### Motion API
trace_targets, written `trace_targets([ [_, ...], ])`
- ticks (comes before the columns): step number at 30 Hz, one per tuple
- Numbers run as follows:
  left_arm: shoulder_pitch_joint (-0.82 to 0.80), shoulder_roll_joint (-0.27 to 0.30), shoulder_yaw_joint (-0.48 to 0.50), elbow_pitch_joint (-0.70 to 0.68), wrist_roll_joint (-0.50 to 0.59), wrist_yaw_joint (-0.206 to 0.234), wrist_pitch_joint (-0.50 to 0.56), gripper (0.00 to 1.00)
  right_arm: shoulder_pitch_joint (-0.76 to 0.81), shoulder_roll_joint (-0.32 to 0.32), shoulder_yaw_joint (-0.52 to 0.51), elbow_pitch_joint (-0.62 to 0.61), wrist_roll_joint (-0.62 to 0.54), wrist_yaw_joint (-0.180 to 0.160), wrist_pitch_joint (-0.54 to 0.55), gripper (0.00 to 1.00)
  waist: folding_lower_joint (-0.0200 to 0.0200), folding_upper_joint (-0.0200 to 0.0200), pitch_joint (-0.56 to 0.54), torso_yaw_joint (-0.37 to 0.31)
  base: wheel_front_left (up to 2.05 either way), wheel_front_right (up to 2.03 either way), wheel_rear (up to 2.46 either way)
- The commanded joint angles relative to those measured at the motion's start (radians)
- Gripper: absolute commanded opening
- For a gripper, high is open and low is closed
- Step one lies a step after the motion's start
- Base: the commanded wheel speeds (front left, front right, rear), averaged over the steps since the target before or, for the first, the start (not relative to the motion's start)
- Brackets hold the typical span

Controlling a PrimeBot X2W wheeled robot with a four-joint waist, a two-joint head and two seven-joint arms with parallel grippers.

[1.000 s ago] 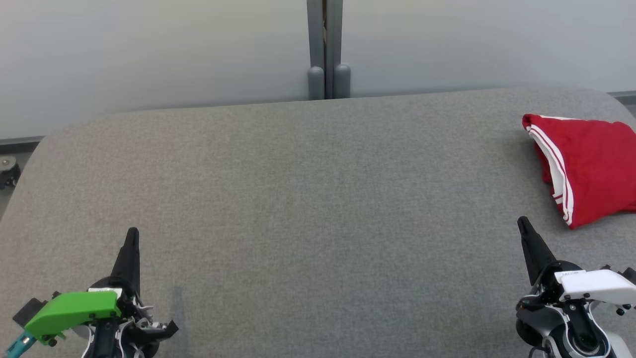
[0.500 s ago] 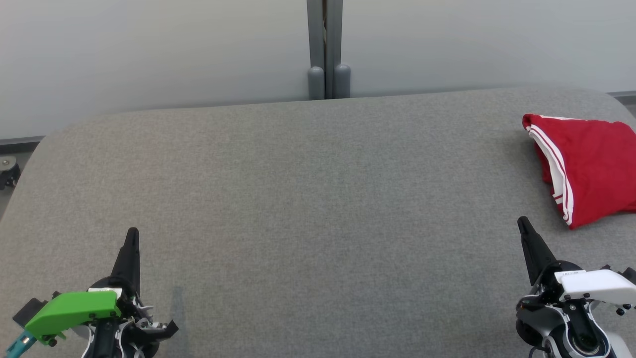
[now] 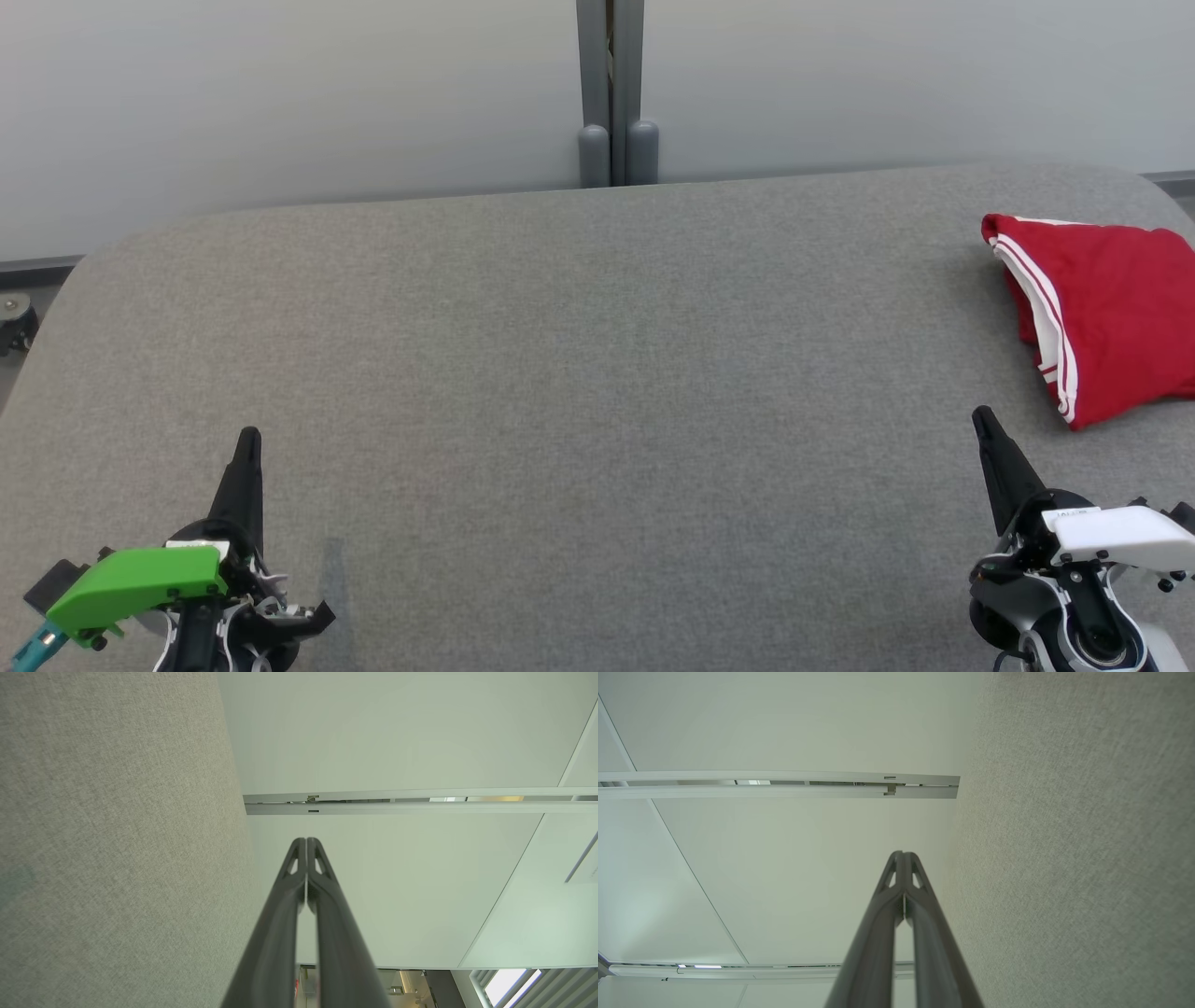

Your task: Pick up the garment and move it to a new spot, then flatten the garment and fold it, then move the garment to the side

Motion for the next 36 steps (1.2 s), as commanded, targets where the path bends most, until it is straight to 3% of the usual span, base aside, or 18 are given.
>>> trace_targets([
  [1, -0.014, 0.007, 0.002, -0.003, -0.003, 0.002, 0.003, 0.0, -0.006, -0.006, -0.002, -0.004, 0.002, 0.0, 0.004, 0.0, 0.0, 0.0, 0.0, 0.0, 0.0, 0.0, 0.0],
  [36, -0.014, 0.007, 0.002, -0.003, -0.003, 0.002, 0.003, 0.0, -0.006, -0.005, -0.002, -0.003, 0.002, 0.0, 0.004, 0.0, 0.0, 0.0, 0.0, 0.0, 0.0, 0.0, 0.0],
])
